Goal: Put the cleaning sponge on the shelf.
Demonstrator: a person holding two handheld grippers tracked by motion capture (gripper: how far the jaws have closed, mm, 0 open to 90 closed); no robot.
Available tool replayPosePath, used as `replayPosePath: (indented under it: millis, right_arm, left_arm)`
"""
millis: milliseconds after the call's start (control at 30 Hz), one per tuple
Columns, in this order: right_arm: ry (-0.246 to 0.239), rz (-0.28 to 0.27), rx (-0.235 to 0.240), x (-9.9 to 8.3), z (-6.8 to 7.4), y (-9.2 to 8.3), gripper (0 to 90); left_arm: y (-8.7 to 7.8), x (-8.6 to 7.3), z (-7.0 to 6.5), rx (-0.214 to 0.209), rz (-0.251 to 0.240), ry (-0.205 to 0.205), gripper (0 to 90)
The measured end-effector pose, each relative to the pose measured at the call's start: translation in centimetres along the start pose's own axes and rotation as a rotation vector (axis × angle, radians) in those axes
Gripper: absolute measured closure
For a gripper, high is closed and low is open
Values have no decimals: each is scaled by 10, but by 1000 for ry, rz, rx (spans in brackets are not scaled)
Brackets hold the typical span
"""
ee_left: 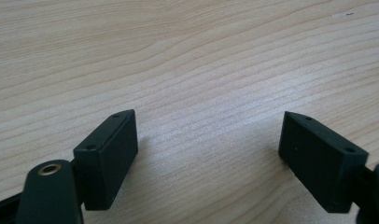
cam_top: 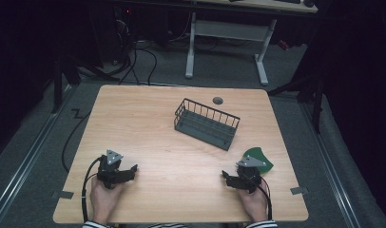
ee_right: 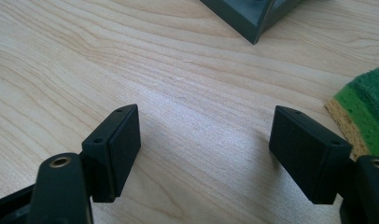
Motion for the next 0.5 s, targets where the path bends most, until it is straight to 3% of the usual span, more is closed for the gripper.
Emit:
replayPosePath:
  millis: [500]
  right_arm:
    - [3, -1, 1, 0, 0, 0, 254]
  left_arm:
    - [0, 1, 0, -11, 0, -4, 194]
Point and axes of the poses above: each handheld gripper's, and its own axes: y roughly forward along the jaws, x roughly out of its top, z roughly to its left, the point moved 4 cm from there along y, roughly forward along the jaws, and after that the axes turned 11 degrees about z, right-handed, at the moved point
